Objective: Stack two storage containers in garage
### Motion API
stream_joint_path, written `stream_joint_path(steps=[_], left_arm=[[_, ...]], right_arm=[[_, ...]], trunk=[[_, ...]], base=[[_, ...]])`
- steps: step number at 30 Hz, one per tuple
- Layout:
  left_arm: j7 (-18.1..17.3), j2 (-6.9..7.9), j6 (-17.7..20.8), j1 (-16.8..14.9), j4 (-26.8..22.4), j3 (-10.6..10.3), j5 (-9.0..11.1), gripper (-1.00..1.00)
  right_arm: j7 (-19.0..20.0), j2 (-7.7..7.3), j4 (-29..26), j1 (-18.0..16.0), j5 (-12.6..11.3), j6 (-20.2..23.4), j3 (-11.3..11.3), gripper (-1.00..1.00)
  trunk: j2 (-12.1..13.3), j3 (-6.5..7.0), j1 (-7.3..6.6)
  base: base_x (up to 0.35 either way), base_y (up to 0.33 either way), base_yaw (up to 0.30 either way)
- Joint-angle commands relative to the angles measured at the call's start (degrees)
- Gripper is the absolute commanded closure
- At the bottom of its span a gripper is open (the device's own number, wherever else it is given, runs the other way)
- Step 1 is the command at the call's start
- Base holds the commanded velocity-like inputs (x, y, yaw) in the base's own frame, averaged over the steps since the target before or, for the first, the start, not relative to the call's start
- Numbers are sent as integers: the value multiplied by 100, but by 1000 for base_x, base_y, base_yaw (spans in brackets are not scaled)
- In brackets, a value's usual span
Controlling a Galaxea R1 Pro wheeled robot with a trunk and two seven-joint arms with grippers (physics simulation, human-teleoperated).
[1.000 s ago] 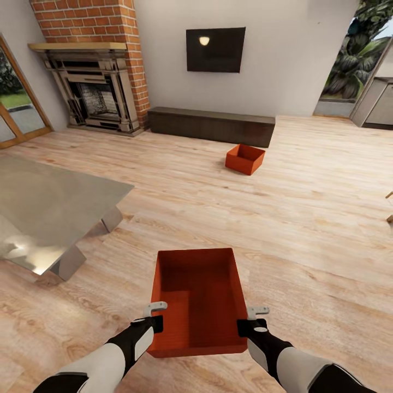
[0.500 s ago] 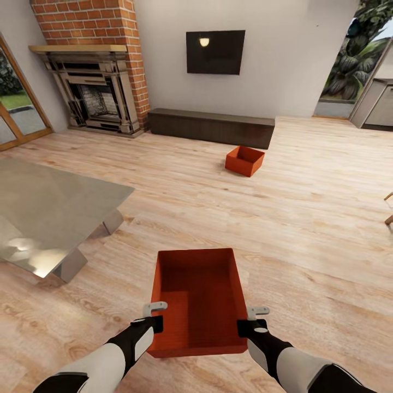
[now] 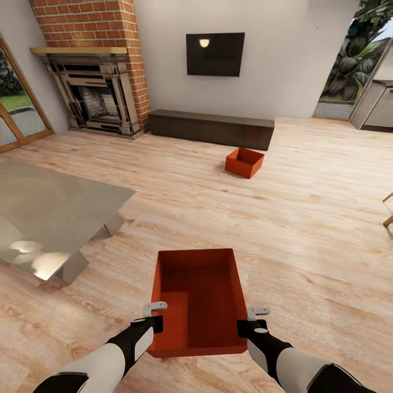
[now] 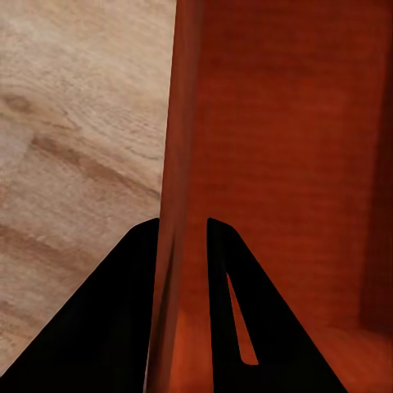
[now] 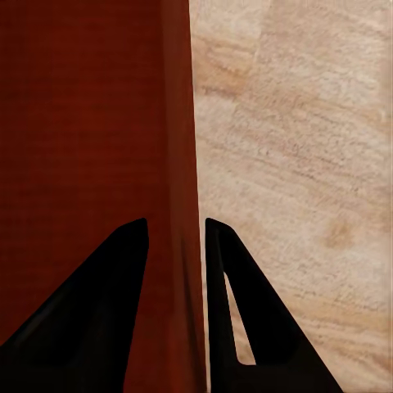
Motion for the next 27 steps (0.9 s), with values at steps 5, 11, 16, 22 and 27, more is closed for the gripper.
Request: stream_joint_path(steps=[5,11,16,22,27], left_arm=[[44,0,30,5,11,-94,162,100],[44,0,30,5,11,-94,162,100],[44,0,30,5,11,-94,162,100],[44,0,30,5,11,-94,162,100],[44,0,30,5,11,-94,162,100]], right_arm=[[198,4,-109,-5,22,-94,-58,100],[196,3,-109,-5,24,-82,-59,100],[198,3,-109,-5,18,-91,-58,100],[198,3,-109,-5,23,-89,-58,100],[198,9,-109,-5,23,-93,-58,100]], trunk=[[200,86,-111],[441,194,-243],[641,284,-352],[882,391,-484],[1082,481,-594]], base=[[0,0,0],[0,0,0],[0,0,0],[0,0,0],[0,0,0]])
